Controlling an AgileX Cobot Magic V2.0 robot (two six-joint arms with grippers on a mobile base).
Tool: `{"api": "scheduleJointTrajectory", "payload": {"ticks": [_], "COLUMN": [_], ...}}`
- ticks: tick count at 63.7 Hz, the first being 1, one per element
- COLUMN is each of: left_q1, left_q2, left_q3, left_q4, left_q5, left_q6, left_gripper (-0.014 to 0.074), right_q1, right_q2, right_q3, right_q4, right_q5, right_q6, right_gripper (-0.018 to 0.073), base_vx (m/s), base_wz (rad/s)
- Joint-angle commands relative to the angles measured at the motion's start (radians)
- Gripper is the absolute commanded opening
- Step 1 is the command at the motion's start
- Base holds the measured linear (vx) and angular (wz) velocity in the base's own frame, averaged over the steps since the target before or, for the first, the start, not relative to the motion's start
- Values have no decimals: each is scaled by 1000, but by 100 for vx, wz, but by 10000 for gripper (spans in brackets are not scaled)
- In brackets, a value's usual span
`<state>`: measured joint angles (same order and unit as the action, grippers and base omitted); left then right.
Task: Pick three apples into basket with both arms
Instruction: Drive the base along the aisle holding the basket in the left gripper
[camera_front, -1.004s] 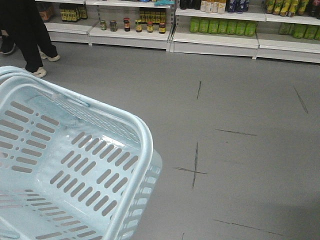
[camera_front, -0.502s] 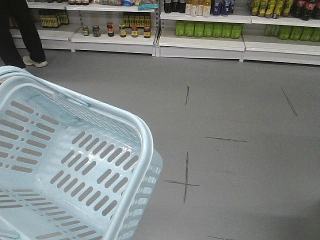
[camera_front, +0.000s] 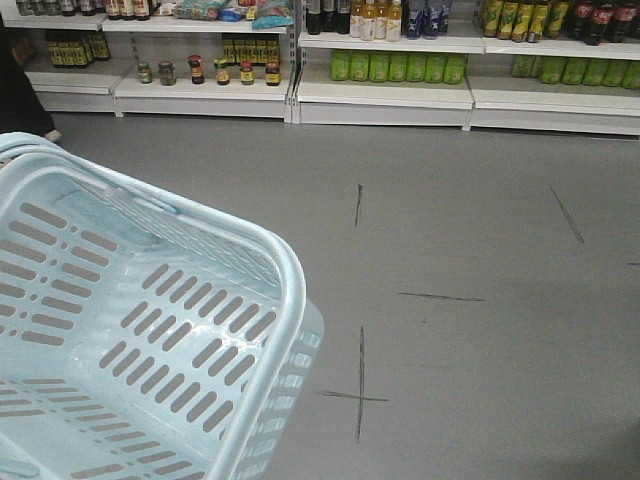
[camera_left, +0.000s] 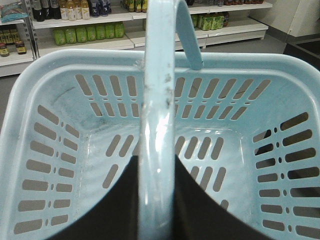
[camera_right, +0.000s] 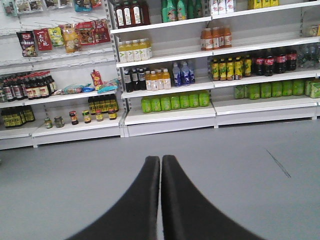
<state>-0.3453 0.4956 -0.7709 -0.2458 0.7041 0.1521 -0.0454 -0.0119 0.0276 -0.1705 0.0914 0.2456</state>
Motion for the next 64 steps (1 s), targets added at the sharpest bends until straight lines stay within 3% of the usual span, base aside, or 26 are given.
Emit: {"api": "scheduleJointTrajectory", "payload": {"ticks": [1, 64], "left_q1": [-5, -5], "left_q2": [1, 1], "left_q3": [-28, -28], "left_q4": [-20, -20], "left_q5": [-108, -108], "left_q6": [-12, -12], "left_gripper": [-6, -6], "right_q1": [-5, -5], "right_q2": [-11, -11], "right_q3": [14, 14], "right_q4": [-8, -9], "right_q5": [-76, -74], "right_q6": [-7, -7], "right_gripper": [-4, -4], "base_vx": [20, 17], "base_wz": [-9, -15]}}
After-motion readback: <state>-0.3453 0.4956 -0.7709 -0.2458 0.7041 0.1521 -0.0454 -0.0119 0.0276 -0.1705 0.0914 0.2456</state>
